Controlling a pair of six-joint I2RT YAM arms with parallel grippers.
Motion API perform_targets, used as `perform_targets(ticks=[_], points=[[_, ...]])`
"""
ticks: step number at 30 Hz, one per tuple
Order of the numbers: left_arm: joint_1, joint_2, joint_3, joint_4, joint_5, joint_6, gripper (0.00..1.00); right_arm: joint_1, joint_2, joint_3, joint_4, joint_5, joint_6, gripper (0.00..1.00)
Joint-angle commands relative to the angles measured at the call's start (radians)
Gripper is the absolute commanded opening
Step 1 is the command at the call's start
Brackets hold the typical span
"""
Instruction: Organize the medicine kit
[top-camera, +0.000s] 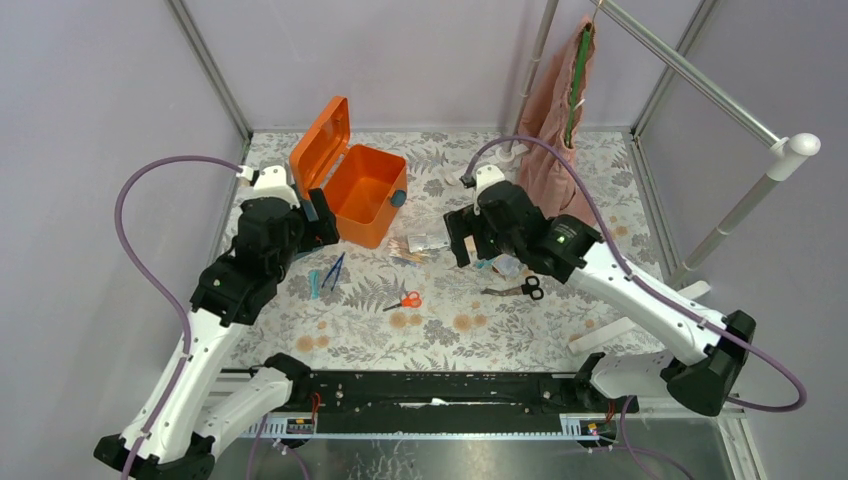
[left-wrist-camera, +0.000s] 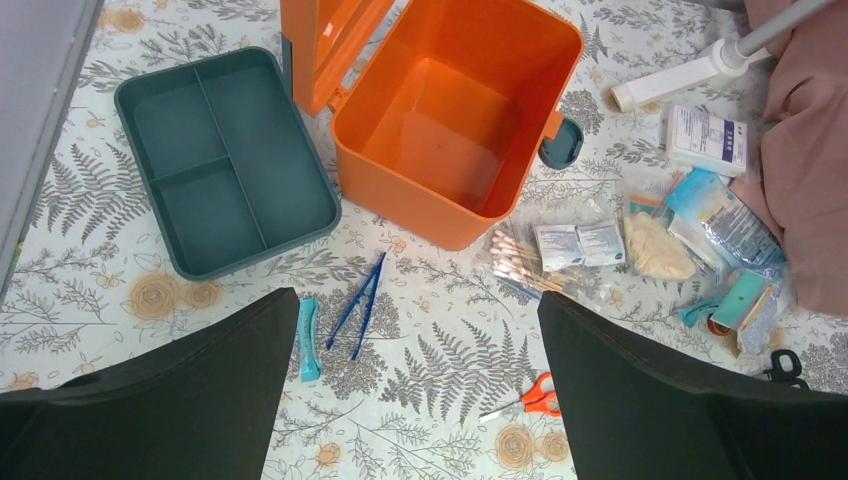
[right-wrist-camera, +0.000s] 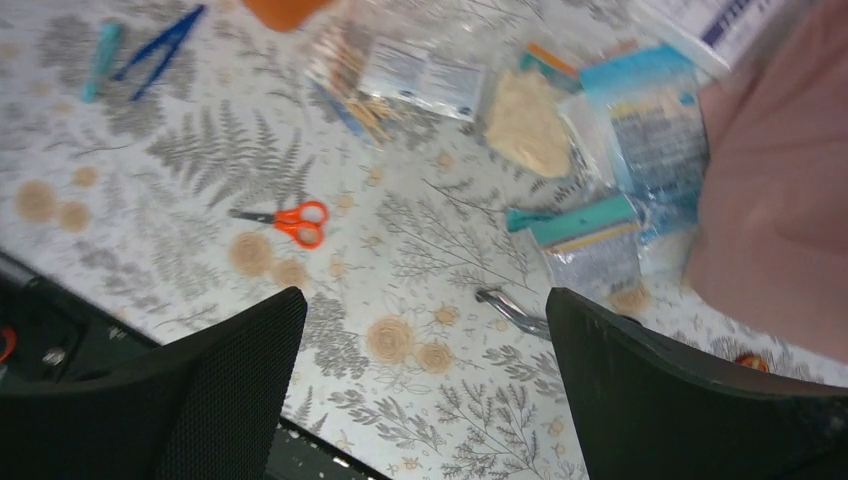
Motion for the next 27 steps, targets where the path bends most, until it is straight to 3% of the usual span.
perform_targets(ticks=[1, 7, 13, 19, 27], points=[[-0.002, -0.009, -0.032, 0.077, 0.024, -0.023, 0.99, 0.005, 0.029, -0.062, 0.054, 0.183, 0.124, 1.0], [-0.003, 0.013, -0.071, 0.108, 0.044, -0.027, 0.99, -0.002, 0.111, -0.085, 0.038, 0.278, 0.172, 1.0], [-0.003, 0.024, -0.095, 0.122, 0.044, -0.024, 0.99, -0.113, 0.228, -0.091, 0.012, 0.148, 0.087, 1.0], [-0.003, 0.011, -0.105, 0.119, 0.03, -0.021, 0.99, -0.255, 0.214, -0.204, 0.122, 0.017, 0.015, 1.0], [-0.003, 0.031, -0.109, 0.117, 0.041, -0.022, 0.99, -0.296, 0.262, -0.33, 0.262, 0.063, -0.009, 1.0]])
